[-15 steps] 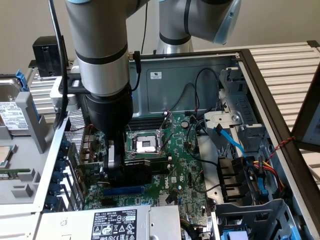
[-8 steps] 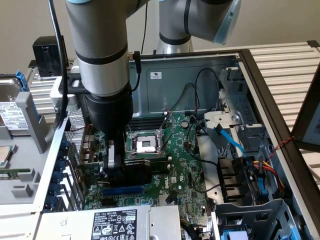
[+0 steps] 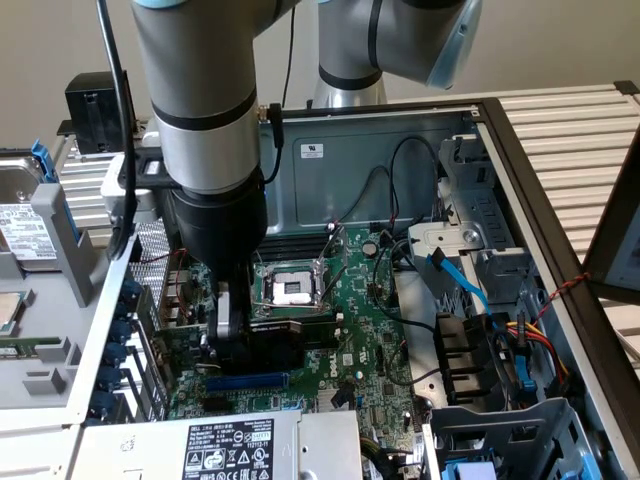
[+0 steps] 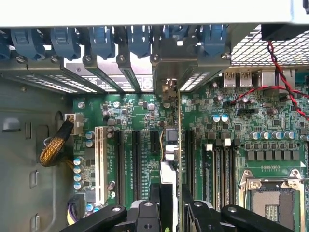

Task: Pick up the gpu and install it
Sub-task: 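Insert the gpu into the slot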

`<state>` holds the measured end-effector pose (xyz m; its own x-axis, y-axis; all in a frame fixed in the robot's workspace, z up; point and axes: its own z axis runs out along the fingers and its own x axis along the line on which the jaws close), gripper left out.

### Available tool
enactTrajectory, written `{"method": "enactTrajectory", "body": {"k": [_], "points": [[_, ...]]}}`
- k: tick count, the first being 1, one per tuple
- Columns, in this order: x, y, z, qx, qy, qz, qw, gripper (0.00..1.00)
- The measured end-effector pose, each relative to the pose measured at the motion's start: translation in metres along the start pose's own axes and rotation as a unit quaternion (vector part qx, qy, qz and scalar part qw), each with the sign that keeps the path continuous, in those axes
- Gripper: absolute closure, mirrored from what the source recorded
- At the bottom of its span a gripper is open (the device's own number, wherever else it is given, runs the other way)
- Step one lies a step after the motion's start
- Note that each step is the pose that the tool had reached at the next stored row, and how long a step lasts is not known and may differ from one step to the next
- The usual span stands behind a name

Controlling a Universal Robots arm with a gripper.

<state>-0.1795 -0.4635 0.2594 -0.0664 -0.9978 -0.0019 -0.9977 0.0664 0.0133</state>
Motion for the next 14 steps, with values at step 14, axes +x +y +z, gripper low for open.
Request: {"method": "enactTrajectory", "body": {"k": [14], "points": [[0.0008,-0.0004,0.0003,-0.0054,-0.0038,0.01,0.9999,0.73]]}}
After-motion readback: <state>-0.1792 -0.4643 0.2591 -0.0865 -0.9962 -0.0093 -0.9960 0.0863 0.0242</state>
